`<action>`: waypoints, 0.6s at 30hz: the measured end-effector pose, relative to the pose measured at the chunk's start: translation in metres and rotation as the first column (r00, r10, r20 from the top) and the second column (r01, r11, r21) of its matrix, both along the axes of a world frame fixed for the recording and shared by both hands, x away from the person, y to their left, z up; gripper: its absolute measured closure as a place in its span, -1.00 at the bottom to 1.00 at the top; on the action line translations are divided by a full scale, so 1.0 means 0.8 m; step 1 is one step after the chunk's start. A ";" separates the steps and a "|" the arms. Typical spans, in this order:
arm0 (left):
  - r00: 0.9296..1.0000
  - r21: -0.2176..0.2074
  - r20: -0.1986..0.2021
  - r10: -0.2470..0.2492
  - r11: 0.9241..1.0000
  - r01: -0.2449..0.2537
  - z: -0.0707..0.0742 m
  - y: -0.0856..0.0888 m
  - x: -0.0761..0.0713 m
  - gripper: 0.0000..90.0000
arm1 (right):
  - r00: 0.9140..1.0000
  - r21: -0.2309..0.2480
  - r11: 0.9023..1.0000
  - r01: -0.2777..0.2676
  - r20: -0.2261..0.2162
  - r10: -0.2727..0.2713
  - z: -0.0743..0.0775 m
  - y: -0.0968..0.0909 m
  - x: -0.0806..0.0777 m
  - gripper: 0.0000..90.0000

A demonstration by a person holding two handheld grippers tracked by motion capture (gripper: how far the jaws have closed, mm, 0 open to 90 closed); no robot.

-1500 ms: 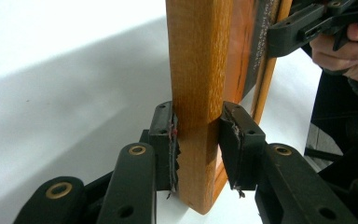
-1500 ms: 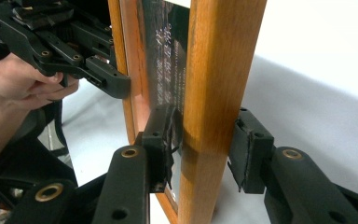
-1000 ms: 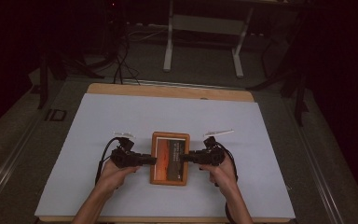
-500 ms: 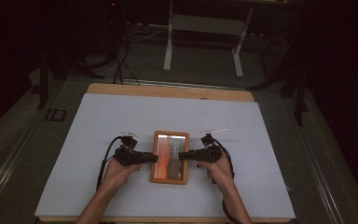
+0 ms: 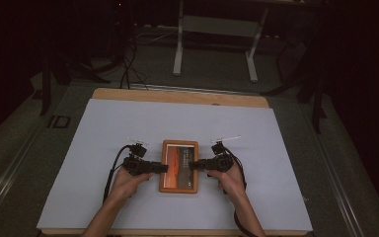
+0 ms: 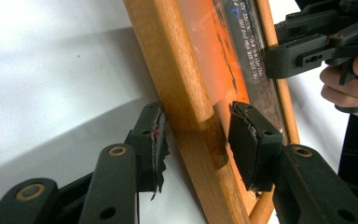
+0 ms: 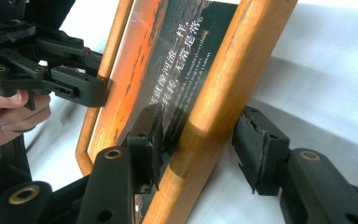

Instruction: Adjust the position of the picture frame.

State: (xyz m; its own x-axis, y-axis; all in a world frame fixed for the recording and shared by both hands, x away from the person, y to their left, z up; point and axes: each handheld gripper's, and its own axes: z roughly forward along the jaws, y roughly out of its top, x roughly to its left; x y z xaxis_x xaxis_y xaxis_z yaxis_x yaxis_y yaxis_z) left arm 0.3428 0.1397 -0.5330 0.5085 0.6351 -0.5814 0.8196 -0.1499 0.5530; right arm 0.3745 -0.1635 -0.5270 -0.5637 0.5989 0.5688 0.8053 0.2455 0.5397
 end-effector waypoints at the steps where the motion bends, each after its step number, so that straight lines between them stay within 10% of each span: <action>1: 1.000 0.007 0.018 0.004 1.000 -0.004 0.000 0.000 -0.001 0.24 | 1.000 -0.002 1.000 -0.001 0.004 0.001 0.000 0.000 0.000 0.17; 10: 0.998 0.028 0.053 0.039 0.999 -0.041 0.004 0.011 -0.002 0.01 | 0.997 -0.056 0.998 0.007 0.081 -0.002 0.007 -0.004 -0.010 0.10; 18: 0.981 0.106 0.183 0.071 0.990 -0.092 0.017 0.020 -0.015 -0.05 | 0.974 -0.102 0.994 0.027 0.225 -0.003 0.025 -0.010 -0.027 -0.07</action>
State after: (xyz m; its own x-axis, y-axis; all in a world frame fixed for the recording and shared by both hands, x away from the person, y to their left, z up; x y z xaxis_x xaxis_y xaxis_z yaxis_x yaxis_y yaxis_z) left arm 0.3305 0.1557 -0.5193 0.5415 0.7352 -0.4077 0.7213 -0.1571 0.6746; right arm 0.3526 -0.1713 -0.5072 -0.6603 0.6576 0.3627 0.6705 0.2986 0.6792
